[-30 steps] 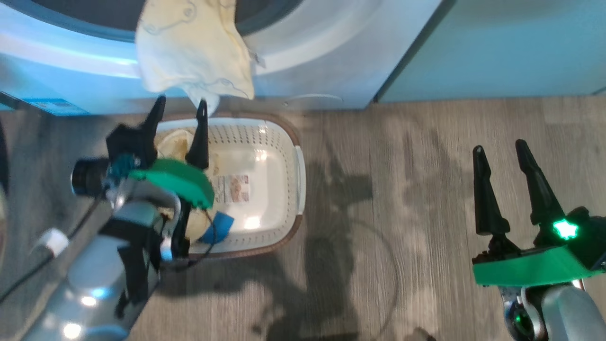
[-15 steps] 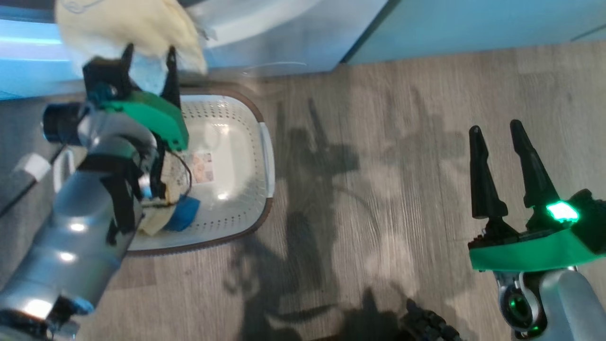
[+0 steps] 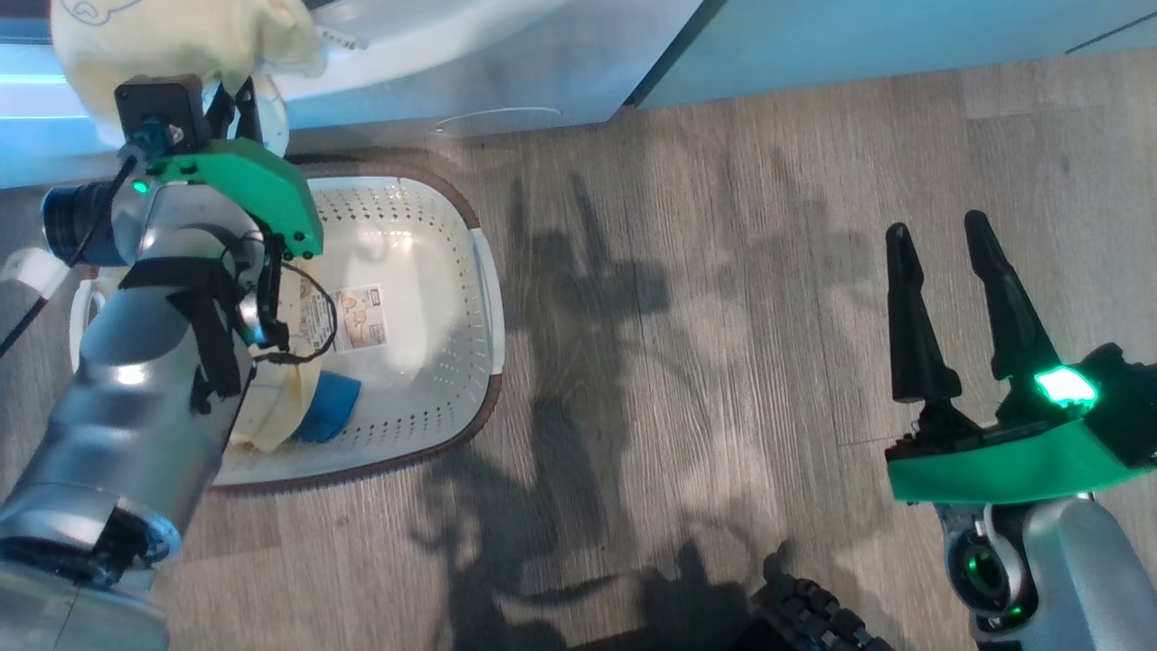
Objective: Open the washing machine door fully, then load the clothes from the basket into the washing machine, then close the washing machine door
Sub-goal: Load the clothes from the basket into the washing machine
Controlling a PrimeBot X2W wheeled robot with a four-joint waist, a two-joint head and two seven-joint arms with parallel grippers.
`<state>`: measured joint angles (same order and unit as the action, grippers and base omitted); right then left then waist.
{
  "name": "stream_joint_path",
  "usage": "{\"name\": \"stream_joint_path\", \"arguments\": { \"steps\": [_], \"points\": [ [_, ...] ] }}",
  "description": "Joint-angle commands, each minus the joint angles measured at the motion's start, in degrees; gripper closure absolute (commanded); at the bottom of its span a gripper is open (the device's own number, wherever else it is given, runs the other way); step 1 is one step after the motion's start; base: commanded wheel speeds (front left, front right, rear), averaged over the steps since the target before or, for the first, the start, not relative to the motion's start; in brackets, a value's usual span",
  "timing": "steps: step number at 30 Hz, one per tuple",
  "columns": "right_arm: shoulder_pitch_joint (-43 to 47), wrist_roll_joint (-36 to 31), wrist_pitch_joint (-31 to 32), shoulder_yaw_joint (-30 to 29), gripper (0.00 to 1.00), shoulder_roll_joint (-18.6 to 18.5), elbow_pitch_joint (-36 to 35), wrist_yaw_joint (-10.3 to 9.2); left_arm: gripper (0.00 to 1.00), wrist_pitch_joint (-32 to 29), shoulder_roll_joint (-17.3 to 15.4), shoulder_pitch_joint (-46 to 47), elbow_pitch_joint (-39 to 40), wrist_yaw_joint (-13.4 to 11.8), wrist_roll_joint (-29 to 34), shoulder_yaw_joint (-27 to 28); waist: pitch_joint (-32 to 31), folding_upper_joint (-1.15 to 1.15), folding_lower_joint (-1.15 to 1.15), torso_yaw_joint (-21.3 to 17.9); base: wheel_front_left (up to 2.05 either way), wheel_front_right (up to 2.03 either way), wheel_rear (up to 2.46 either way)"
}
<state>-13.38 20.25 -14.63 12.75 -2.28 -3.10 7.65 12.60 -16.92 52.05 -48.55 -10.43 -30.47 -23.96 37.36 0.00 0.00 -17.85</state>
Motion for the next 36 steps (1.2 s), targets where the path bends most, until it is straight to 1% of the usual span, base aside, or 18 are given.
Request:
{"name": "stream_joint_path", "arguments": {
  "steps": [1, 6, 10, 14, 17, 21, 24, 25, 31, 34, 36],
  "points": [
    [0.36, 0.04, -0.37, 0.80, 0.00, -0.60, -1.57, -0.16, 1.00, 0.65, -1.38, 1.64, 0.15, 0.22, -0.48, 2.03, -0.03, 0.00, 0.00, 0.02, 0.00, 0.00, 0.00],
    [0.50, 0.04, -0.37, 0.86, 0.00, -0.60, -1.38, -0.16, 1.00, 1.25, -1.11, 2.78, -2.57, 1.38, -0.36, 1.62, -0.34, 0.00, 0.00, 0.04, 0.00, 0.00, 0.00],
    [0.87, -0.09, -0.37, 0.57, 0.00, -0.60, -1.38, -0.16, 1.00, 1.54, -0.59, 2.54, -3.28, 2.15, -0.12, 0.90, -0.84, 0.00, 0.00, 0.46, 0.00, 0.00, 0.00],
    [1.39, -0.66, -0.37, -0.09, 0.00, -0.60, -1.59, -0.16, 1.00, 1.61, -0.47, 1.62, -1.62, 3.06, 0.00, 0.11, -1.36, 0.00, 0.00, 1.47, 0.00, 0.00, 0.00],
    [1.69, -1.76, -0.37, -0.38, 0.00, -0.60, -1.76, -0.16, 1.00, 1.26, -1.16, 0.59, 1.78, 3.19, 0.43, -0.62, -1.67, 0.00, 0.00, 2.48, 0.00, 0.00, 0.00],
    [2.38, -3.05, -0.37, -0.93, 0.00, -0.60, -2.06, -0.16, 1.00, 0.12, -2.74, -2.11, 9.71, 1.99, 0.67, -0.89, -2.55, 0.00, 0.00, 4.11, 0.00, 0.00, 0.00],
    [2.72, -3.57, -0.37, -1.20, 0.00, -0.60, -2.28, -0.16, 1.00, -1.70, -5.23, -4.23, 18.24, 0.00, 1.23, -0.64, -2.92, 0.00, 0.00, 5.05, 0.00, 0.00, 0.00],
    [2.72, -3.57, -0.37, -1.20, 0.00, -0.60, -2.28, -0.16, 1.00, -1.70, -5.23, -4.23, 18.24, 0.00, 1.23, -0.64, -2.92, 0.00, 0.00, 5.05, 0.00, 0.00, 0.00],
    [2.63, -3.74, -0.37, -1.14, 0.00, -0.60, -2.40, -0.16, 1.00, -9.24, -11.73, -7.18, 37.48, -4.52, 3.12, 0.08, -3.25, 0.00, 0.00, 5.94, 0.00, 0.00, 0.00],
    [2.42, -3.50, -0.37, -0.79, 0.00, -0.60, -2.41, -0.16, 1.00, -13.42, -15.04, -7.28, 44.38, -6.09, 3.90, 0.85, -3.12, 0.00, 0.00, 5.79, 0.00, 0.00, 0.00],
    [2.26, -3.16, -0.37, -0.41, 0.00, -0.60, -2.47, -0.16, 1.00, -16.07, -16.88, -6.89, 47.36, -6.63, 3.96, 1.46, -2.85, 0.00, 0.00, 5.30, 0.00, 0.00, 0.00]
  ]
}}
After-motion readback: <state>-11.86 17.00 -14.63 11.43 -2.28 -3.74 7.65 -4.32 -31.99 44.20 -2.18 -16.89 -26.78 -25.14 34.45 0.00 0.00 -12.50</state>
